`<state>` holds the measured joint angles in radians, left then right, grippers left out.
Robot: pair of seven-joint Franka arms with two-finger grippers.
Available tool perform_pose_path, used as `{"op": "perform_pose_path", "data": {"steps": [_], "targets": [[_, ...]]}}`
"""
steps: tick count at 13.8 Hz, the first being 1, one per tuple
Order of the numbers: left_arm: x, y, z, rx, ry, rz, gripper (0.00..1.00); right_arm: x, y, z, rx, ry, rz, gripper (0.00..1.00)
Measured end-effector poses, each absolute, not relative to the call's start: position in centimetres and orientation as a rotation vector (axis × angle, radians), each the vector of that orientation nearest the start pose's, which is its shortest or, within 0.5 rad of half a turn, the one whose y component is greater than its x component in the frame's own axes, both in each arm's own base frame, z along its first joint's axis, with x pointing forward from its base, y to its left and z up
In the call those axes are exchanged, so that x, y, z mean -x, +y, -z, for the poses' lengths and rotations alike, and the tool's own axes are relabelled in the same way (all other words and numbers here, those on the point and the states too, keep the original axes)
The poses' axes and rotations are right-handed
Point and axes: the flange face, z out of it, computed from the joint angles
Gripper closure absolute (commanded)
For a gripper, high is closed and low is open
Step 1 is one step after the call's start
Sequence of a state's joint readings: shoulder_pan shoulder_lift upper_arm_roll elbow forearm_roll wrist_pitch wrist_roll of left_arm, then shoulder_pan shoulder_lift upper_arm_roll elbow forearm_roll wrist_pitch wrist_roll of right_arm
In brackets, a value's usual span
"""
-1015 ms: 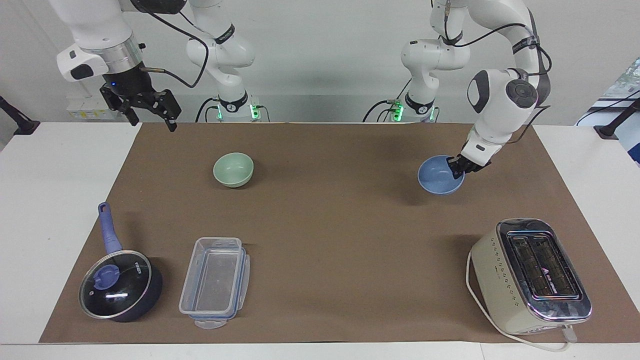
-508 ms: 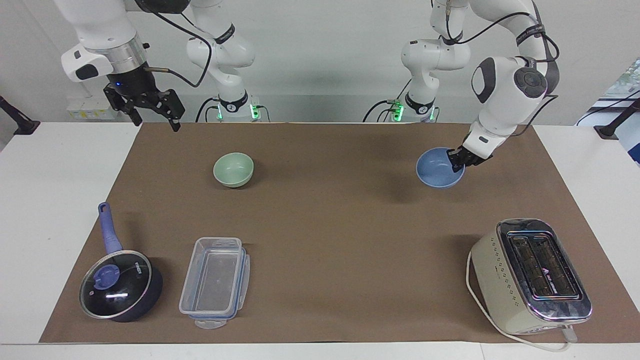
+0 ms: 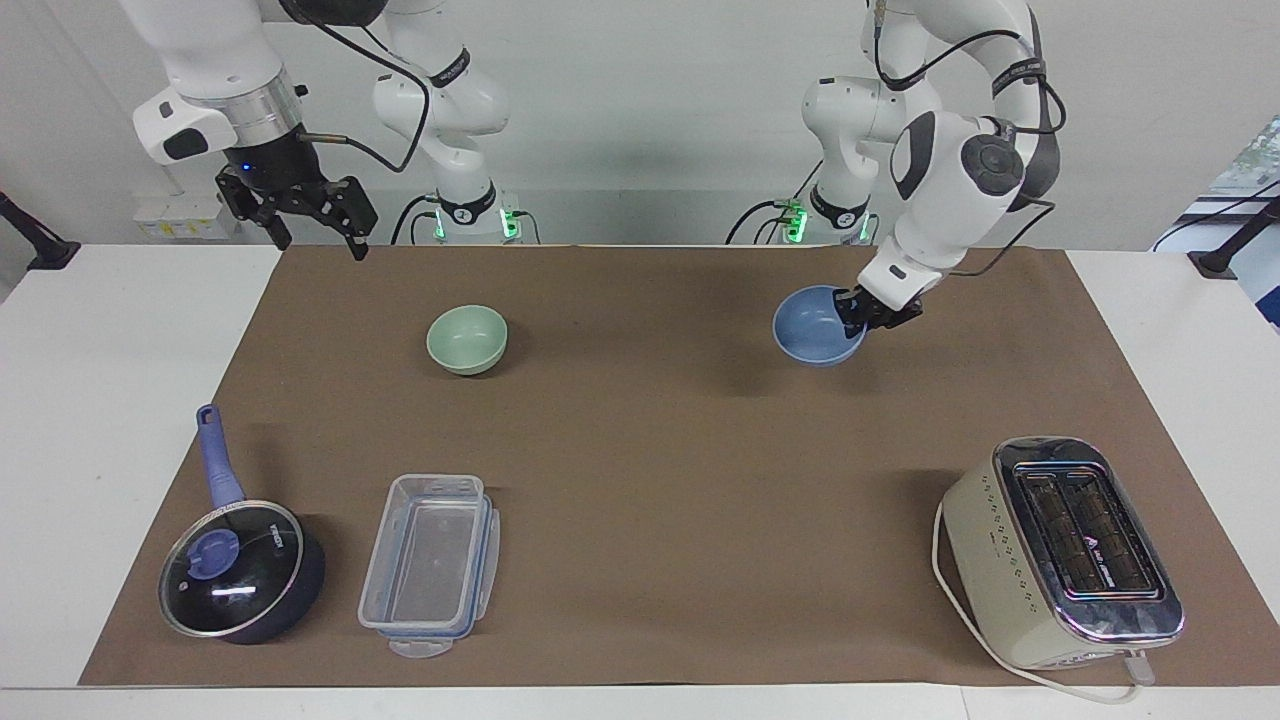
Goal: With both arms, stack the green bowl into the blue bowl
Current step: 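Slide the blue bowl with the left gripper toward the table center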
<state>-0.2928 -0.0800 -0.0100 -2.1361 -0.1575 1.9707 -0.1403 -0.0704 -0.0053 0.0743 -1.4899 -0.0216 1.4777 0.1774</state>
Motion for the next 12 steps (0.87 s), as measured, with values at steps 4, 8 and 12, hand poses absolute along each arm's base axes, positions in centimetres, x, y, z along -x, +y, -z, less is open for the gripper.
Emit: {"op": "perform_pose_path", "data": {"steps": [4,8,12], "targets": [[-45.7,-24.1,-41.6,3.257,0.131,-0.121,1.0,-54.1,0.0,-65.8,3.152,0.278,-0.008,0.0],[-42.2,-29.6,-38.0,3.257,0.136,-0.082,1.0,-54.1,0.0,-65.7,3.152,0.279,-0.01,0.0],[-39.9,-32.8,-34.4,3.253,0.149,-0.066,0.9,-54.1,-0.1,-65.7,3.152,0.28,-0.011,0.0]]}}
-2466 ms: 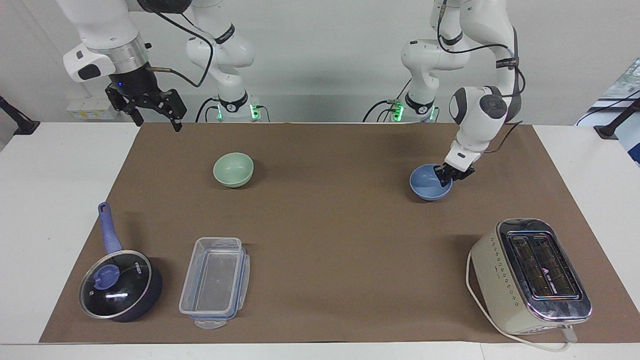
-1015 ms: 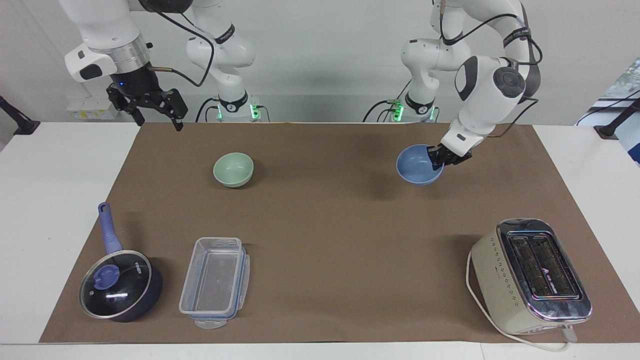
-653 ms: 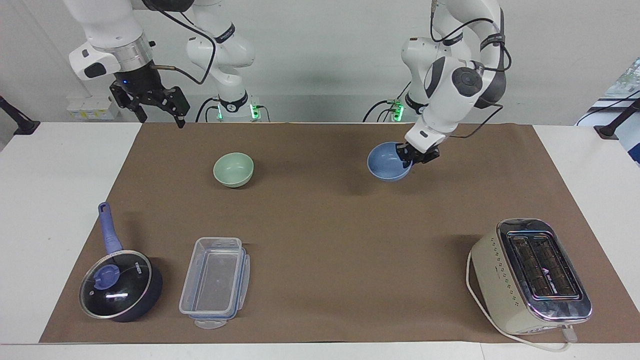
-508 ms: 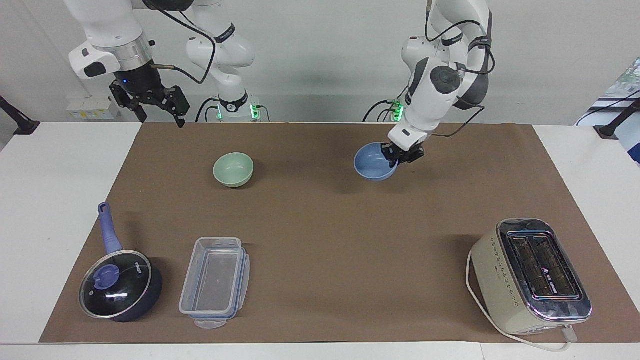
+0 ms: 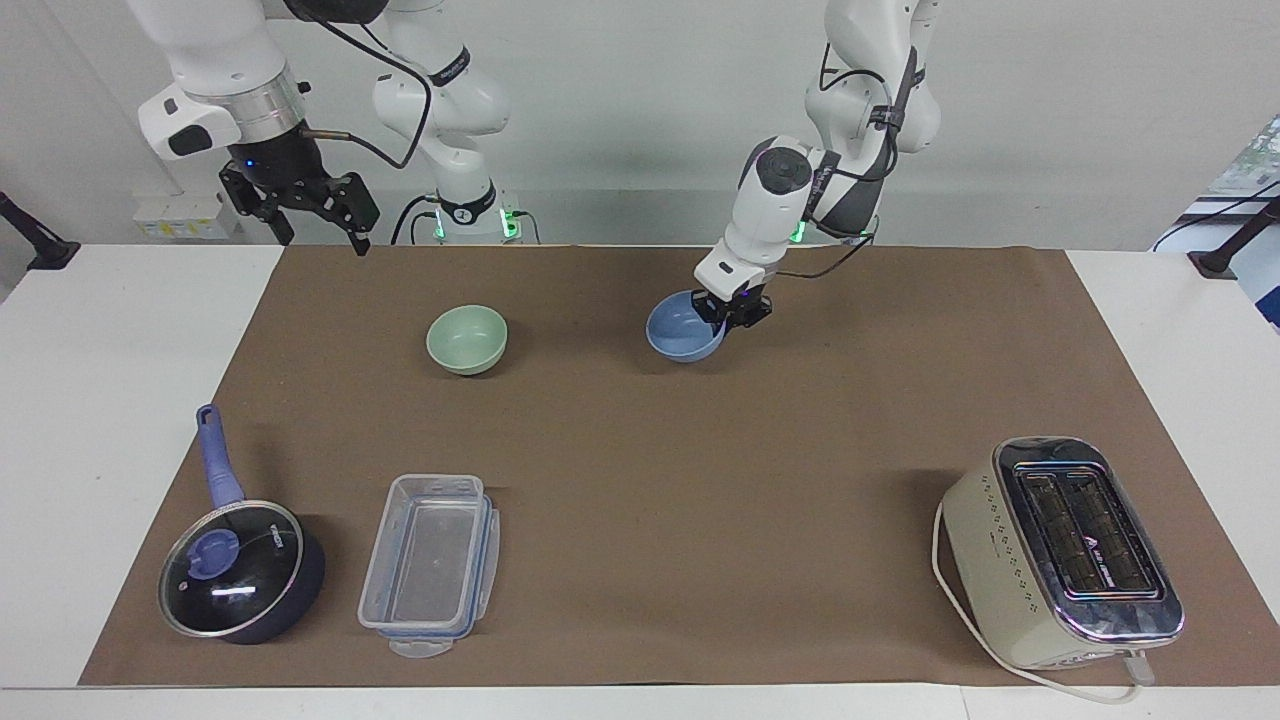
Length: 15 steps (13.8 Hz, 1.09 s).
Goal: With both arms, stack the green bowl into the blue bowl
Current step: 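Slide the blue bowl with the left gripper toward the table center, then release the blue bowl and withdraw the left gripper to rest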
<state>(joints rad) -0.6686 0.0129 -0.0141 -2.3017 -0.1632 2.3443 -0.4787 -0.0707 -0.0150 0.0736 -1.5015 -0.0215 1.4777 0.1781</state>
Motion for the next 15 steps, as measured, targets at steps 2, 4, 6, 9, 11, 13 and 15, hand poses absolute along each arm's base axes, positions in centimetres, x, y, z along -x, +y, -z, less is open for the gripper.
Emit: {"op": "perform_pose_path", "data": {"steps": [2,4,6,9,11,13,15], "targets": [[-39.4,-33.1,-33.0,3.247,0.158,-0.068,0.01,-54.1,-0.1,-65.7,3.152,0.28,-0.011,0.0],[-39.1,-33.1,-32.5,3.243,0.163,-0.073,0.0,-54.1,-0.1,-65.7,3.152,0.282,-0.011,0.0],[-39.3,-32.9,-32.6,3.245,0.152,-0.069,0.0,-54.1,-0.3,-65.7,3.152,0.287,-0.011,0.0],[-41.1,-31.9,-34.2,3.261,0.097,-0.043,0.0,-54.1,-0.5,-65.7,3.151,0.292,-0.012,0.0],[-43.1,-30.6,-36.6,3.269,0.04,-0.045,0.0,-54.0,-0.6,-65.7,3.151,0.295,-0.012,0.0],[-45.5,-28.7,-38.8,3.283,-0.027,-0.02,0.0,-54.0,-0.9,-65.7,3.15,0.303,-0.012,0.0],[-47.9,-25.9,-40.6,3.291,-0.079,0.009,0.0,-54.0,-1.1,-65.6,3.15,0.309,-0.013,0.0]]}}
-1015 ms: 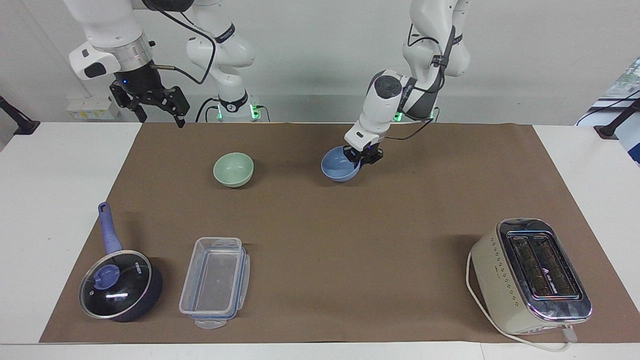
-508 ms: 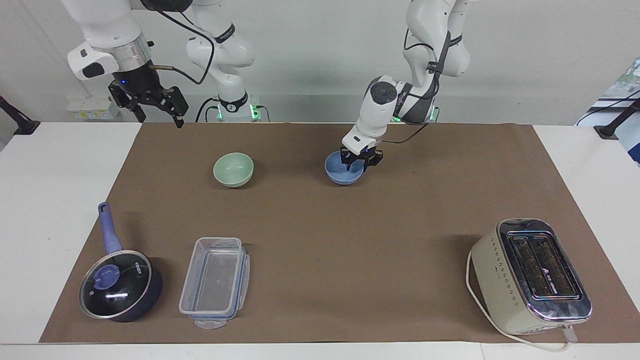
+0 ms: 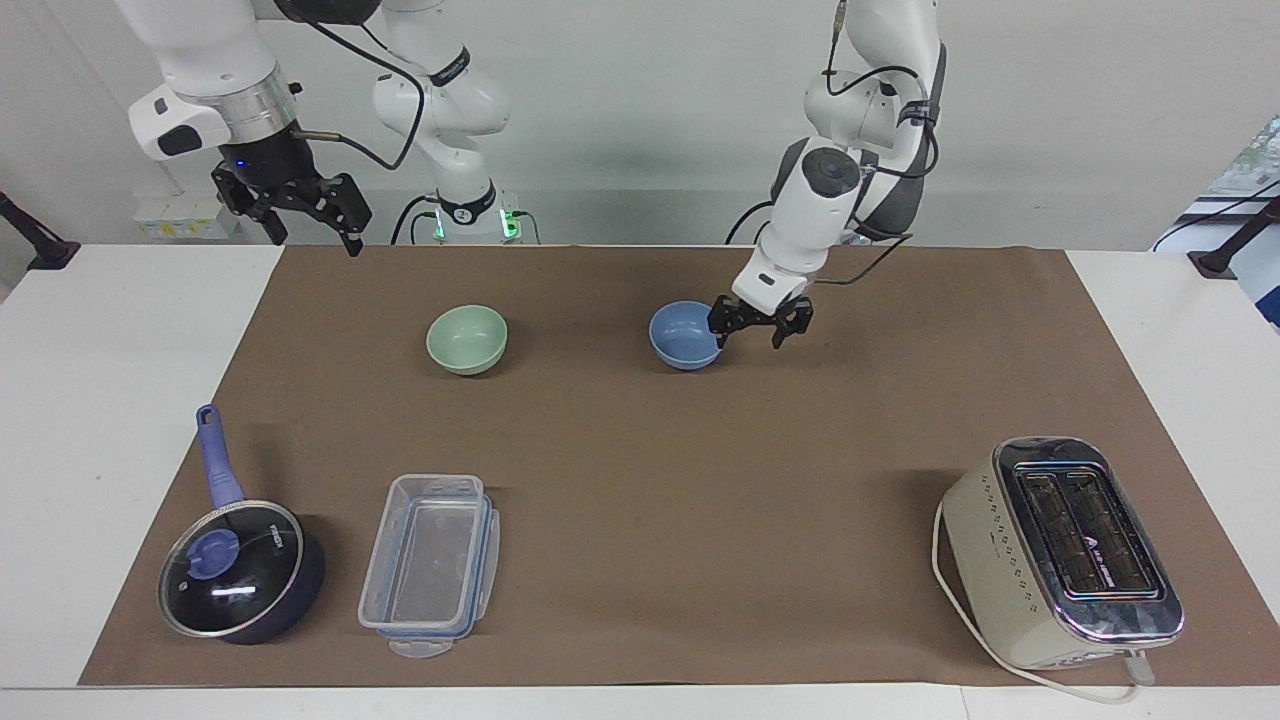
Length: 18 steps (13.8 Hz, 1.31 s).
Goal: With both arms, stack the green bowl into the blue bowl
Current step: 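Release the blue bowl and withdraw the left gripper to rest, then reach the right gripper to the green bowl rim and grasp it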
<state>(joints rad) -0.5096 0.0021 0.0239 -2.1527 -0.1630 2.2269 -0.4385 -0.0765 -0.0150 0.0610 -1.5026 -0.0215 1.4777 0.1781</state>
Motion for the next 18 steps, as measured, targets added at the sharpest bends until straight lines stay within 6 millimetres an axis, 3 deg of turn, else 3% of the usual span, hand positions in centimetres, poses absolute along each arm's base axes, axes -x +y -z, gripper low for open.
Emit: {"op": "perform_pose_path", "data": {"steps": [7,10,12,15,18], "targets": [[-54.6,-12.1,-46.5,3.293,-0.011,0.022,0.0,-54.0,-1.1,-65.4,3.15,0.309,-0.021,0.0],[-55.8,-7.2,-49.8,3.293,0.06,0.017,0.0,-53.7,-0.9,-64.4,3.145,0.304,-0.011,0.0],[-56.2,-4.3,-52.1,3.252,0.107,0.019,0.0,-52.9,-0.6,-62.7,3.148,0.283,-0.008,0.0],[-56.2,-3.3,-56.2,3.194,0.152,0.025,0.0,-51.3,0.3,-58.9,3.132,0.267,-0.023,0.0],[-55.7,-2.6,-60.3,3.152,0.222,0.021,0.0,-50.5,0.3,-53.3,3.124,0.27,-0.04,0.0]]}}
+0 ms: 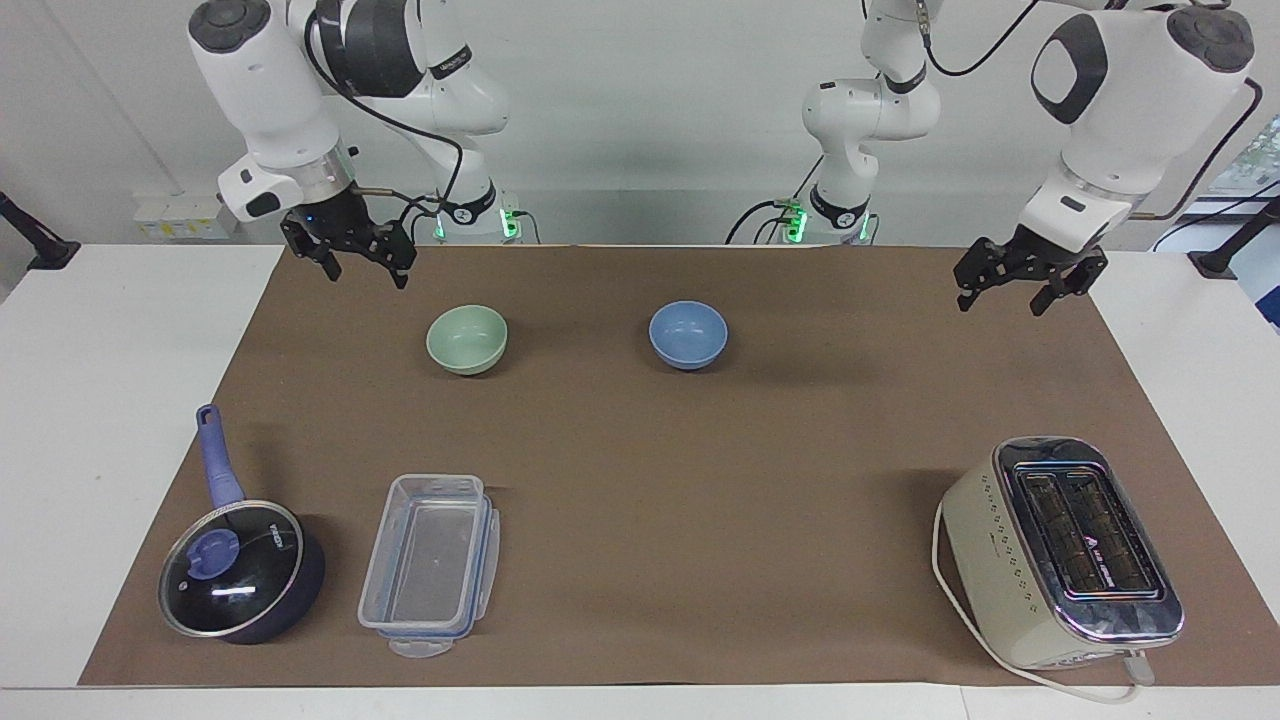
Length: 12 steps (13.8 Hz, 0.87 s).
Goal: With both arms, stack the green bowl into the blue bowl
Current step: 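Reach the right gripper to the green bowl rim and grasp it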
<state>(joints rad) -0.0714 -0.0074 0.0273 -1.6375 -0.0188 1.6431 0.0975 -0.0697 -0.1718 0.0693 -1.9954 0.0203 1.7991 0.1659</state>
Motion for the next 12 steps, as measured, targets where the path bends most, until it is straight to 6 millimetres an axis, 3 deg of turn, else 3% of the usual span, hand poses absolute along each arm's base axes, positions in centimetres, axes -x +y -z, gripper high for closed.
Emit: {"op": "perform_pose_path", "data": {"steps": [3,7,12], "targets": [[-55.5,-1.1,-61.5,3.15,0.224,0.014,0.0,-49.5,0.3,-47.0,3.121,0.252,-0.085,0.0],[-55.5,-1.2,-61.4,3.15,0.229,0.011,0.0,-46.9,1.5,-39.3,3.099,0.225,-0.133,0.0],[-55.5,-1.2,-61.4,3.15,0.23,0.011,0.0,-45.9,1.7,-35.2,3.101,0.205,-0.159,0.02]]}}
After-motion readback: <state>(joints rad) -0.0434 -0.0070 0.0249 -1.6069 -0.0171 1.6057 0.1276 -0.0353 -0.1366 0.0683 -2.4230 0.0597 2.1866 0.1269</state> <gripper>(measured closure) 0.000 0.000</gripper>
